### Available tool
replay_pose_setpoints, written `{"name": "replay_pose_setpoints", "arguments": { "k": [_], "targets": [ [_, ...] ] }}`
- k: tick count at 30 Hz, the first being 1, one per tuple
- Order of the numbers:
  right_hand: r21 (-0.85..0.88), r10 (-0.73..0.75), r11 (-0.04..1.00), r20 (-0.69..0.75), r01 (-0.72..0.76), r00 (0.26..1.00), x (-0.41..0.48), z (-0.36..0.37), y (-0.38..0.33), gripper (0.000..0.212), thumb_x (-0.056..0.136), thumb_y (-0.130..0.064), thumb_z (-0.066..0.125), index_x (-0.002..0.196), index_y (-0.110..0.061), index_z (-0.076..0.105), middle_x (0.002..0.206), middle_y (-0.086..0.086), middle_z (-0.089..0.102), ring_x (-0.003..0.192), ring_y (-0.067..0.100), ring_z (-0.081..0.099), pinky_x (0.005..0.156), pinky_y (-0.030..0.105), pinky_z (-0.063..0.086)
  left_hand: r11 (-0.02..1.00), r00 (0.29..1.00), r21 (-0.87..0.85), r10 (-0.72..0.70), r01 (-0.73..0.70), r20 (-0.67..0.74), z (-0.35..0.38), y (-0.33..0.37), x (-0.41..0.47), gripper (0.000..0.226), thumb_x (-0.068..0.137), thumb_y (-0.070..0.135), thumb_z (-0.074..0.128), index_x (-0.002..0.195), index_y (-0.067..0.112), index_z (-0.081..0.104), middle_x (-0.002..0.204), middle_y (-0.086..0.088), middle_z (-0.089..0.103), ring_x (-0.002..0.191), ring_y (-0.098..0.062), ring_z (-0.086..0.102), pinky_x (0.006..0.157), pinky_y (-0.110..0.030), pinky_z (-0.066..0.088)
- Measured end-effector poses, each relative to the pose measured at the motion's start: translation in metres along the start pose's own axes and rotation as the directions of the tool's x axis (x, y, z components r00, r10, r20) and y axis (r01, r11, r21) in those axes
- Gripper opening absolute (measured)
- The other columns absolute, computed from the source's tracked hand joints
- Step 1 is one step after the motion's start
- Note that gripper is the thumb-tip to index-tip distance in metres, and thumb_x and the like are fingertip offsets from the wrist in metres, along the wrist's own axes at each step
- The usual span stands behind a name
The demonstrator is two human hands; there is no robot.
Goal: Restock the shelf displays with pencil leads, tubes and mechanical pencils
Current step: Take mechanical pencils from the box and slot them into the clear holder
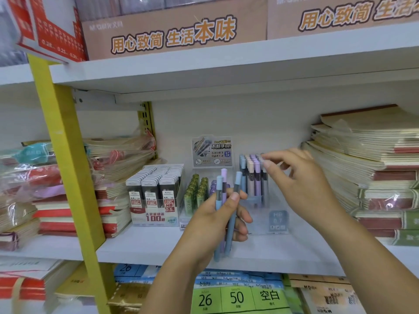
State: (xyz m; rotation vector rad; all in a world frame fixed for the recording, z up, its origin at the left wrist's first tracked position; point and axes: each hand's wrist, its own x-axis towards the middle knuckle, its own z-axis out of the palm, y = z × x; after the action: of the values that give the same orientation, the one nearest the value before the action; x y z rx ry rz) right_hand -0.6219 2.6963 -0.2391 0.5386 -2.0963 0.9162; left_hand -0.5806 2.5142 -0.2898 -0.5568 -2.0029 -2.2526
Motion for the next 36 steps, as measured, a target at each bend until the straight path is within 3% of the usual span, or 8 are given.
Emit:
{"name": "replay_pose_setpoints", "arguments": {
  "k": [3, 6, 10, 13, 17, 22, 28, 36],
  "targets": [
    [0.338, 0.072, 0.928, 0.251, -0.157, 0.965, -0.002, -0.007, -0.022, 0.011, 0.09, -0.033, 0.062, 0.093, -0.032, 0.073, 0.087, -0.014, 0.069, 0.081, -0.006, 0.06, 0.066, 0.003, 0.041, 1.0, 0.999, -0.015, 0.011, -0.01, 0.037, 0.005, 0.001, 0.001, 0.028, 0.088, 0.046, 0.057, 0.102, 0.026, 0.072, 0.08, -0.006, 0.072, 0.062, -0.016, 0.064, 0.065, -0.033, 0.059],
    [0.466, 0.07, 0.851, 0.355, -0.242, 0.932, -0.007, -0.007, -0.028, 0.01, 0.087, -0.017, 0.069, 0.095, -0.023, 0.072, 0.082, -0.006, 0.072, 0.068, -0.005, 0.064, 0.061, 0.005, 0.046, 1.0, 0.998, -0.006, 0.006, -0.006, 0.065, 0.009, -0.001, 0.002, 0.022, 0.09, 0.048, 0.056, 0.099, 0.035, 0.073, 0.084, -0.007, 0.074, 0.065, -0.017, 0.067, 0.071, -0.037, 0.061],
    [0.594, 0.158, 0.746, 0.281, -0.302, 0.946, -0.004, -0.006, -0.024, 0.005, 0.092, -0.014, 0.061, 0.093, -0.019, 0.064, 0.082, 0.0, 0.075, 0.068, 0.006, 0.066, 0.058, 0.013, 0.048, 0.998, 1.0, 0.057, -0.016, 0.015, 0.027, 0.005, -0.001, 0.003, 0.023, 0.101, 0.042, 0.048, 0.111, 0.033, 0.067, 0.091, -0.008, 0.077, 0.072, -0.018, 0.072, 0.072, -0.038, 0.063],
    [0.68, 0.199, 0.712, 0.043, -0.175, 0.979, 0.001, -0.011, -0.021, 0.01, 0.097, -0.013, 0.053, 0.094, -0.022, 0.056, 0.08, -0.004, 0.074, 0.064, 0.009, 0.066, 0.054, 0.016, 0.047, 0.993, 0.997, 0.121, -0.003, 0.013, -0.082, -0.006, 0.001, 0.003, 0.024, 0.104, 0.038, 0.045, 0.113, 0.029, 0.065, 0.08, -0.002, 0.075, 0.054, -0.013, 0.061, 0.049, -0.028, 0.055],
    [0.557, 0.087, 0.83, -0.202, 0.042, 0.976, 0.0, -0.014, -0.019, 0.014, 0.099, -0.018, 0.051, 0.098, -0.032, 0.052, 0.088, -0.004, 0.072, 0.077, 0.007, 0.068, 0.064, 0.014, 0.05, 0.985, 0.981, 0.173, 0.02, 0.014, -0.194, -0.021, -0.003, 0.005, 0.02, 0.102, 0.037, 0.051, 0.09, 0.031, 0.064, 0.061, 0.006, 0.055, 0.039, -0.006, 0.036, 0.038, -0.02, 0.028],
    [0.307, 0.014, 0.952, -0.067, 0.008, 0.998, 0.0, 0.005, -0.013, 0.017, 0.094, -0.022, 0.059, 0.092, -0.037, 0.053, 0.087, -0.007, 0.068, 0.081, 0.011, 0.066, 0.072, 0.025, 0.052, 0.996, 0.98, 0.044, -0.073, 0.082, -0.184, -0.026, -0.004, 0.008, 0.009, 0.079, 0.025, 0.057, 0.075, 0.032, 0.06, 0.07, -0.001, 0.049, 0.049, -0.013, 0.025, 0.04, -0.022, 0.021],
    [0.126, -0.025, 0.992, 0.045, 0.019, 0.999, -0.004, 0.028, -0.006, 0.012, 0.093, -0.021, 0.061, 0.1, -0.03, 0.057, 0.085, -0.014, 0.068, 0.075, 0.006, 0.064, 0.071, 0.026, 0.05, 0.99, 0.98, 0.129, -0.037, 0.063, -0.197, -0.034, -0.011, 0.005, 0.016, 0.104, 0.025, 0.046, 0.091, 0.017, 0.049, 0.079, -0.007, 0.048, 0.055, -0.012, 0.033, 0.044, -0.022, 0.029],
    [0.149, -0.022, 0.989, -0.013, 0.024, 1.0, 0.002, 0.032, -0.002, 0.019, 0.092, -0.022, 0.062, 0.097, -0.035, 0.05, 0.077, -0.011, 0.066, 0.071, 0.003, 0.061, 0.064, 0.021, 0.045, 0.987, 0.985, 0.162, 0.021, 0.008, -0.173, -0.033, -0.011, 0.002, 0.019, 0.103, 0.032, 0.049, 0.096, 0.02, 0.062, 0.069, 0.008, 0.056, 0.055, -0.008, 0.044, 0.05, -0.019, 0.04]
  ]
}}
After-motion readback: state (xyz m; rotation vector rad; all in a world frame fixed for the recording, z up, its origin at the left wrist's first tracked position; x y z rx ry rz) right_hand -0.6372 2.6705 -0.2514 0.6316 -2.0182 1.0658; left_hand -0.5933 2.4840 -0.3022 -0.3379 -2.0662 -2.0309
